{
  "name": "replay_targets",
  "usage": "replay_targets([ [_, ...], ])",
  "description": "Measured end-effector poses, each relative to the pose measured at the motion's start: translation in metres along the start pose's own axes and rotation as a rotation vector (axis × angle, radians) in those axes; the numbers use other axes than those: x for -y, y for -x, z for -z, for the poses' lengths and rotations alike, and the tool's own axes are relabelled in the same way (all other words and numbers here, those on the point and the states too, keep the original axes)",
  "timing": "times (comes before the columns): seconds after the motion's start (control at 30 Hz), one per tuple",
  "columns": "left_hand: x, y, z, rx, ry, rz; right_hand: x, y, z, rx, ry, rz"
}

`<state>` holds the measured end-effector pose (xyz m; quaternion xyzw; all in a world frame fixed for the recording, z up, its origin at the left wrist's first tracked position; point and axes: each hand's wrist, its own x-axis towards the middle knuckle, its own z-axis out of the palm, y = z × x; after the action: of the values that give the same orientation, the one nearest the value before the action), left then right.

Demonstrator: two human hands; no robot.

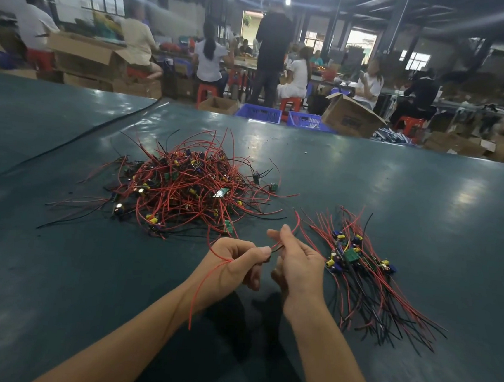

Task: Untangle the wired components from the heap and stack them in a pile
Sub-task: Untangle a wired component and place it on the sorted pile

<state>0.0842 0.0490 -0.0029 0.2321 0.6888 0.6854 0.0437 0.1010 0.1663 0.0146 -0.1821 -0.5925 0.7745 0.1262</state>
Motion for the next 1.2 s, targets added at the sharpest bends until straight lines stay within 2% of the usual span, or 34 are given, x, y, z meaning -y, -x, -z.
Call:
replay_targets([
  [0.27,-0.012,0.004,-0.002,0.082,0.037,-0.008,0.02,-0.025,0.031,-0.102,-0.313,-0.066],
  [0.4,-0.015,0.005,-0.002,0.075,0.044,-0.014,0.022,-0.028,0.038,-0.161,-0.349,-0.023],
  [0.53,-0.014,0.002,-0.001,-0.023,0.03,-0.005,0.018,-0.025,0.034,-0.21,-0.294,0.041],
  [0.67,-0.016,-0.001,0.001,-0.137,0.058,0.083,0.015,-0.019,0.028,-0.063,-0.126,-0.012],
  [0.83,-0.014,-0.001,-0.002,-0.134,0.056,0.121,0.01,-0.001,0.011,0.158,0.159,0.046],
  [1.0,-0.015,0.0,-0.006,-0.087,0.116,0.165,0.009,0.007,0.001,0.204,0.192,0.088],
  [1.13,-0.015,-0.001,-0.003,-0.078,0.127,0.242,0.01,0.007,0.003,0.195,0.118,0.054],
  [1.2,-0.016,-0.002,0.0,-0.079,0.145,0.271,0.012,0.009,0.004,0.25,0.083,0.049],
])
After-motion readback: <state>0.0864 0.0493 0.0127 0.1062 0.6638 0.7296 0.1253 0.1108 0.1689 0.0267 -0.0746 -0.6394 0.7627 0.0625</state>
